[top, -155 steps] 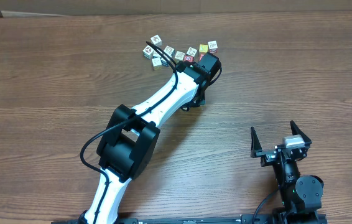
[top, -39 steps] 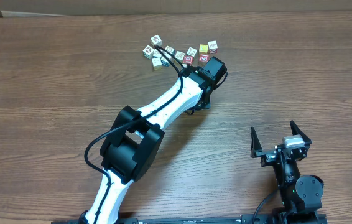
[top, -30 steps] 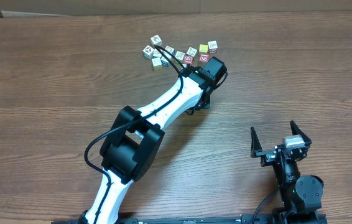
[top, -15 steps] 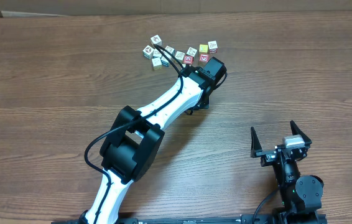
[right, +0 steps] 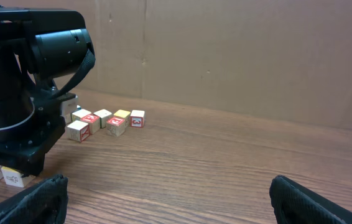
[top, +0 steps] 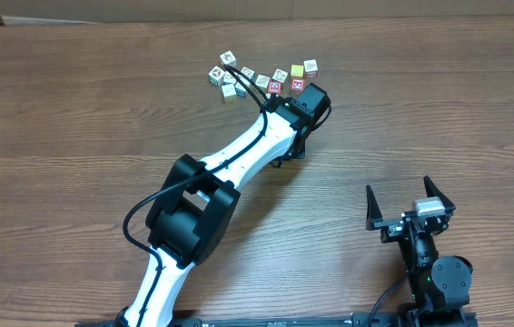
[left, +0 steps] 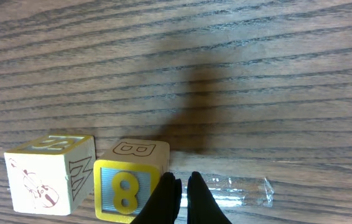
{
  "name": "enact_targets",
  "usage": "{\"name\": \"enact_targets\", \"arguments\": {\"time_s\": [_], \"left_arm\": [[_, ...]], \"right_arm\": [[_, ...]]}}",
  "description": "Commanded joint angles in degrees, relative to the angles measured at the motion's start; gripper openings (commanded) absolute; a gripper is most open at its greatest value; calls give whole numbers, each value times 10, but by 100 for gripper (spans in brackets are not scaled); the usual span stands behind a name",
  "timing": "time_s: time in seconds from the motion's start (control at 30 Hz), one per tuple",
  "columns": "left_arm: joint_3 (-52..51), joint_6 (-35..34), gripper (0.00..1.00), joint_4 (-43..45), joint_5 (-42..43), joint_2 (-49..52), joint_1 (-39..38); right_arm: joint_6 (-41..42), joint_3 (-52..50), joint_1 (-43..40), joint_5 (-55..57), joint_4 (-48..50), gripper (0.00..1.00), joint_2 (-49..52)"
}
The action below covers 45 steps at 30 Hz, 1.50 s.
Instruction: Form a horizontal line
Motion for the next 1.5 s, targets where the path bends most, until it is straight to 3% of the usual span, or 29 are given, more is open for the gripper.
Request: {"name": "enact_targets", "arguments": {"time_s": [0.0, 1.47], "left_arm": [[-6, -6, 4, -4, -12, 10, 7], [-6, -25, 4, -17, -25, 10, 13]], "right_arm": [[0, -6, 2, -3, 3, 100, -6], [0, -6, 2, -3, 3, 100, -6]]}}
